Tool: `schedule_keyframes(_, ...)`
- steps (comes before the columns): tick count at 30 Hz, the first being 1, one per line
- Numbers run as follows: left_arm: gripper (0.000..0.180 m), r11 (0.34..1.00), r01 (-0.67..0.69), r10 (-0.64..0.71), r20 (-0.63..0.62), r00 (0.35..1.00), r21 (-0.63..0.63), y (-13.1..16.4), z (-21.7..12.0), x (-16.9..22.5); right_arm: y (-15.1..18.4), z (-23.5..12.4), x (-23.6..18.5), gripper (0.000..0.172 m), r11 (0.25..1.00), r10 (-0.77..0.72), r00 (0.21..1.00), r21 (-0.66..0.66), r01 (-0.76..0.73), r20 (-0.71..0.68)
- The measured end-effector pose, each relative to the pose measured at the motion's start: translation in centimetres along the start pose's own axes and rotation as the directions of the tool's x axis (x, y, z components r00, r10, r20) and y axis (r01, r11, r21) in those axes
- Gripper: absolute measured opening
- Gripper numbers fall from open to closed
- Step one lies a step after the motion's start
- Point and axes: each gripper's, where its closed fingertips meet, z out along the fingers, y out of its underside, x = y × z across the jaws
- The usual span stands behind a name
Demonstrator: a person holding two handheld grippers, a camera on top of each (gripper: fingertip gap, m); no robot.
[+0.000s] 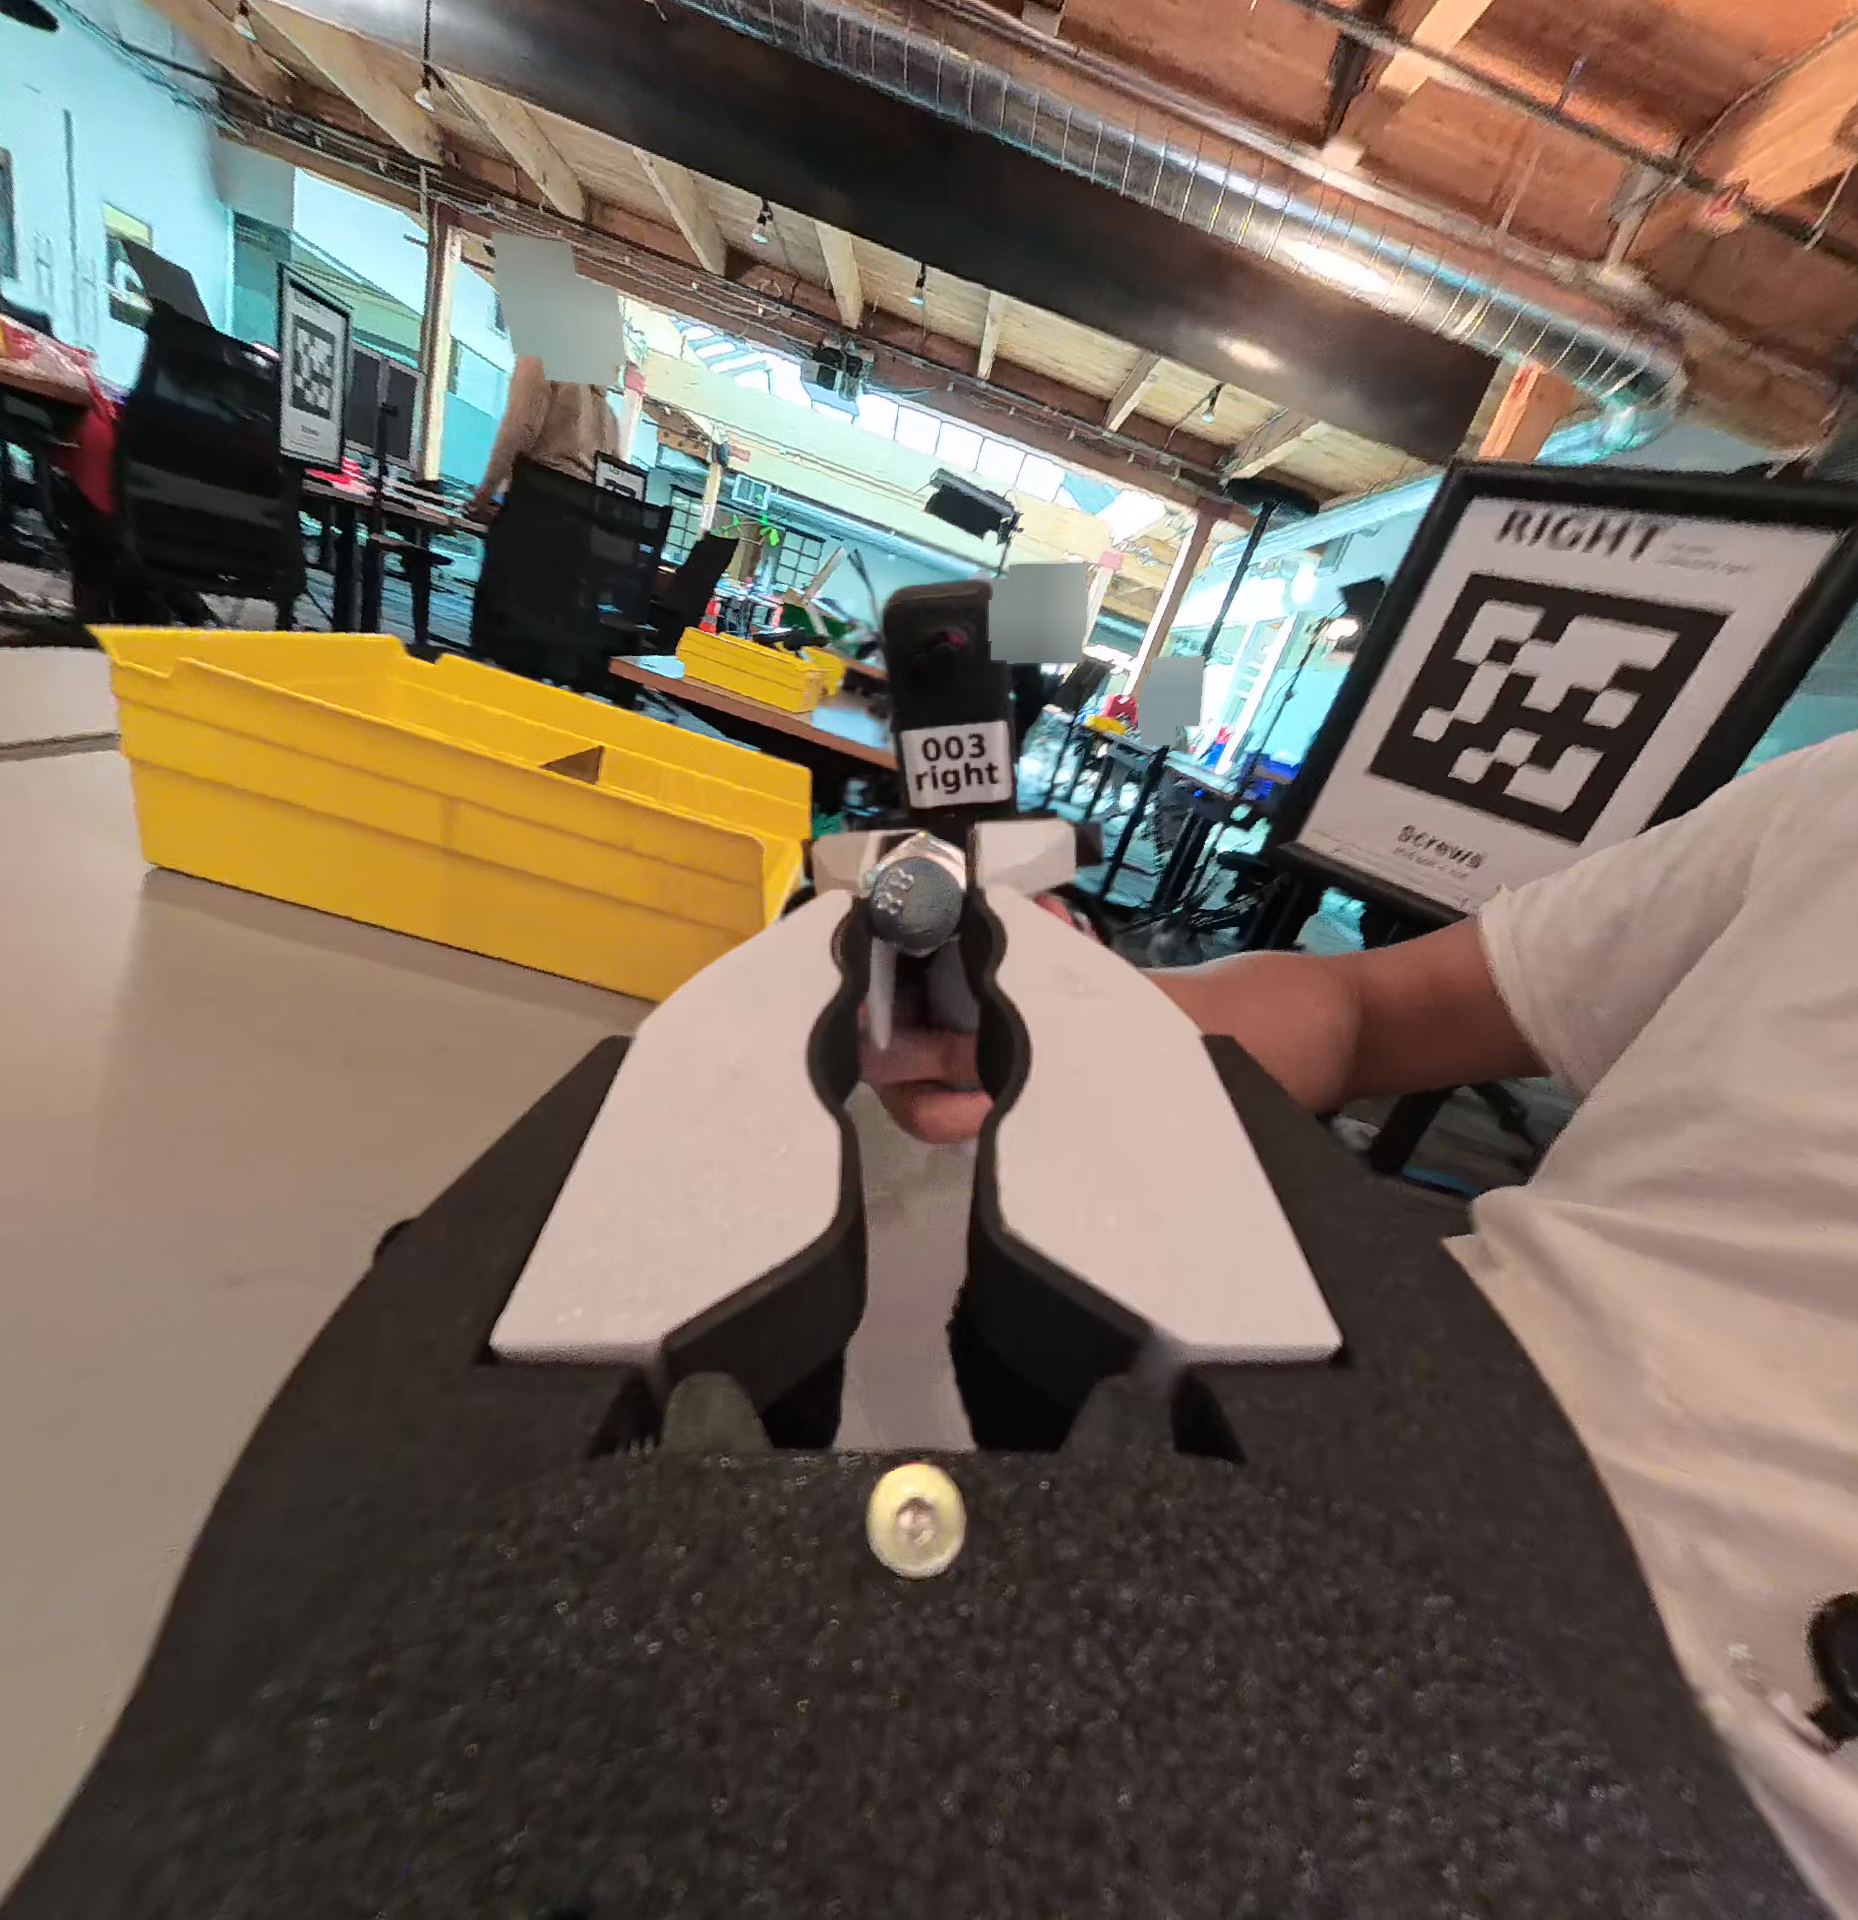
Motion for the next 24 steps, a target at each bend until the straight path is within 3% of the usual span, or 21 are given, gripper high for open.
schedule_keyframes(2, 0.017, 0.996, 0.09, -0.089, -0.033, 0.995, 0.012, -0.1, -0.1, 0.1, 0.3, 0.1, -0.1, 0.017, 0.958, -0.285, 0.955, -0.07, 0.28, -0.079)
schedule_keyframes(5, 0.017, 0.983, 0.185, -0.185, -0.062, 0.981, 0.001, 0.2, -0.1, 0.2, 0.6, -0.2, 0.0, 0.017, 0.708, -0.703, 0.695, -0.24, 0.664, -0.151)
schedule_keyframes(7, 0.017, 0.976, 0.218, -0.218, -0.067, 0.974, -0.014, 0.5, 0.0, 0.2, 0.7, -0.4, 0.1, 0.016, 0.454, -0.891, 0.426, -0.344, 0.822, -0.158)
schedule_keyframes(9, 0.017, 0.969, 0.244, -0.246, -0.058, 0.968, -0.037, 0.9, 0.1, 0.0, 0.9, -0.7, 0.5, 0.017, 0.145, -0.988, 0.104, -0.455, 0.879, -0.115)
schedule_keyframes(11, 0.017, 0.969, 0.242, -0.245, -0.049, 0.968, -0.055, 1.3, 0.1, 0.0, 1.1, -1.0, 0.5, 0.017, -0.165, -0.973, -0.224, -0.529, 0.833, -0.049)
schedule_keyframes(12, 0.017, 0.971, 0.232, -0.235, -0.05, 0.971, -0.053, 1.3, 0.2, 0.1, 0.9, -1.0, 0.4, 0.017, -0.279, -0.934, -0.356, -0.55, 0.787, -0.035)
schedule_keyframes(13, 0.017, 0.975, 0.218, -0.22, -0.051, 0.974, -0.044, 1.2, 0.2, 0.1, 0.8, -1.0, 0.3, 0.017, -0.34, -0.899, -0.436, -0.564, 0.752, -0.039)
schedule_keyframes(14, 0.017, 0.979, 0.203, -0.205, -0.056, 0.977, -0.033, 1.1, 0.2, 0.2, 0.8, -0.9, 0.2, 0.017, -0.336, -0.893, -0.445, -0.564, 0.754, -0.063)
schedule_keyframes(15, 0.017, 0.981, 0.191, -0.192, -0.059, 0.98, -0.029, 1.0, 0.1, 0.2, 0.8, -0.8, 0.3, 0.017, -0.287, -0.913, -0.399, -0.557, 0.779, -0.087)
schedule_keyframes(18, 0.017, 0.992, 0.123, -0.123, -0.03, 0.992, 0.006, 0.3, -0.4, -0.2, -0.3, -1.0, 0.4, 0.028, -0.002, -0.965, -0.134, -0.504, 0.864, -0.226)
schedule_keyframes(20, 0.017, 0.997, 0.072, -0.072, 0.003, 0.997, 0.023, -0.2, -0.8, -0.5, -1.6, -1.4, 1.1, 0.026, 0.296, -0.922, 0.144, -0.415, 0.86, -0.359)
schedule_keyframes(22, 0.017, 0.999, 0.033, -0.034, 0.042, 0.999, 0.008, -0.1, -1.0, -0.9, -2.7, -1.9, 1.6, 0.017, 0.606, -0.752, 0.473, -0.2, 0.77, -0.459)
schedule_keyframes(24, 0.017, 1.0, 0.011, -0.012, 0.056, 0.998, 0.013, -0.3, -1.0, -0.9, -2.6, -2.2, 2.0, 0.016, 0.811, -0.538, 0.731, -0.022, 0.584, -0.421)
